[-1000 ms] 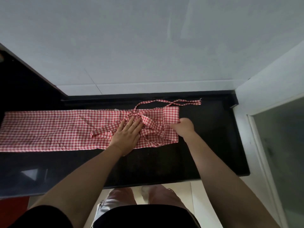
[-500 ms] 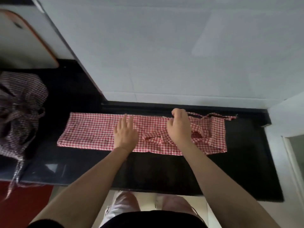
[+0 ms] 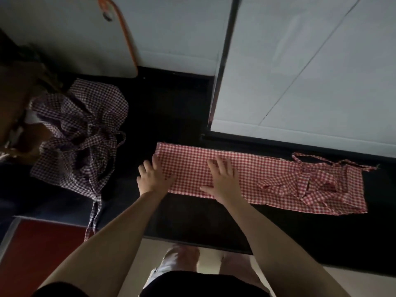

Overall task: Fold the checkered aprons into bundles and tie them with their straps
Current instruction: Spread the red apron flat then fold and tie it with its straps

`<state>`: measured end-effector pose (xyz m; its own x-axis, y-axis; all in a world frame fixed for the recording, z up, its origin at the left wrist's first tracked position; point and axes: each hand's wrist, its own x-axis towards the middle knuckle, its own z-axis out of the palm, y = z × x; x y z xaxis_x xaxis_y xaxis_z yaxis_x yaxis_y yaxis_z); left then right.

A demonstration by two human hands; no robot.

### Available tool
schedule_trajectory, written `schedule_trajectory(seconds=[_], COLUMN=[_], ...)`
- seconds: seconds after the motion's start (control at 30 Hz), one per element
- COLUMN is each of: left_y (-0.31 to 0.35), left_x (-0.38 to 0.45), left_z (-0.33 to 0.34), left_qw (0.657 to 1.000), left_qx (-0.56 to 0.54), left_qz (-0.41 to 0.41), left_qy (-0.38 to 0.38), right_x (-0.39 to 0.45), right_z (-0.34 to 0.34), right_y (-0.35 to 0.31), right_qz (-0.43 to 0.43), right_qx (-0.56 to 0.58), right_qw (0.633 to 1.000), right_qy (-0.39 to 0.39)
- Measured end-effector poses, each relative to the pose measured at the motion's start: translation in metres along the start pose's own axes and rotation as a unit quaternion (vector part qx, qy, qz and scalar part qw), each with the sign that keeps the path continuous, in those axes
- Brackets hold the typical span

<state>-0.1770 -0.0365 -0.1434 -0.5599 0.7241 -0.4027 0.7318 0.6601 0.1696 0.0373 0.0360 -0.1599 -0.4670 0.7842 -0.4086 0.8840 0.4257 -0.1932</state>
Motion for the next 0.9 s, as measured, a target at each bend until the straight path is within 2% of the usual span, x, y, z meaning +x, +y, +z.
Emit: schedule_trajectory(seconds=[0.1, 0.17, 0.23, 0.3, 0.4, 0.43, 0.47, 0.5, 0.57, 0.6, 0.63, 0.7, 0.8, 0.83, 0.9], left_y=[0.009, 0.011, 0.006, 0.007, 0.029, 0.039, 0.052, 0.065, 0.093, 0.107, 0.127, 0.152, 0.198, 0.211, 0.249], left_x=[0.015, 0.027, 0.037, 0.040, 0.033, 0.028, 0.023, 0.017, 0.005, -0.002, -0.011, -0.025, -0.049, -0.056, -0.074], left_z=[-0.015, -0.023, -0.024, -0.022, -0.033, -0.040, -0.047, -0.052, -0.063, -0.067, -0.071, -0.079, -0.080, -0.078, -0.068], left_qw=[0.983, 0.938, 0.887, 0.851, 0.836, 0.828, 0.820, 0.813, 0.804, 0.799, 0.793, 0.769, 0.728, 0.729, 0.757], left_qx=[-0.171, -0.297, -0.386, -0.446, -0.484, -0.498, -0.508, -0.510, -0.499, -0.494, -0.491, -0.502, -0.510, -0.508, -0.499], left_qz=[-0.058, -0.148, -0.185, -0.174, -0.087, -0.057, -0.028, 0.001, 0.059, 0.085, 0.103, 0.110, 0.106, 0.102, 0.108], left_qy=[-0.037, -0.102, -0.170, -0.217, -0.244, -0.252, -0.264, -0.280, -0.318, -0.334, -0.346, -0.380, -0.445, -0.447, -0.408], right_x=[-0.001, -0.004, -0.008, -0.011, -0.011, -0.010, -0.010, -0.011, -0.015, -0.019, -0.027, -0.038, -0.056, -0.061, -0.072], right_z=[-0.005, -0.009, -0.012, -0.015, -0.032, -0.043, -0.058, -0.075, -0.105, -0.115, -0.125, -0.134, -0.143, -0.145, -0.147], right_y=[0.003, 0.008, 0.014, 0.020, 0.017, 0.010, 0.002, -0.005, -0.010, -0.005, 0.008, 0.033, 0.088, 0.104, 0.144], right_qz=[0.005, 0.009, 0.018, 0.036, 0.061, 0.072, 0.096, 0.123, 0.143, 0.134, 0.118, 0.092, 0.104, 0.110, 0.109], right_qx=[-0.009, -0.015, -0.019, -0.019, 0.026, 0.081, 0.174, 0.296, 0.518, 0.570, 0.599, 0.621, 0.645, 0.654, 0.649], right_qw=[1.000, 1.000, 1.000, 0.999, 0.998, 0.994, 0.980, 0.947, 0.839, 0.802, 0.781, 0.764, 0.742, 0.732, 0.737], right_qy=[0.002, 0.007, -0.002, -0.013, -0.015, -0.006, -0.003, -0.018, -0.087, -0.113, -0.128, -0.151, -0.152, -0.155, -0.150])
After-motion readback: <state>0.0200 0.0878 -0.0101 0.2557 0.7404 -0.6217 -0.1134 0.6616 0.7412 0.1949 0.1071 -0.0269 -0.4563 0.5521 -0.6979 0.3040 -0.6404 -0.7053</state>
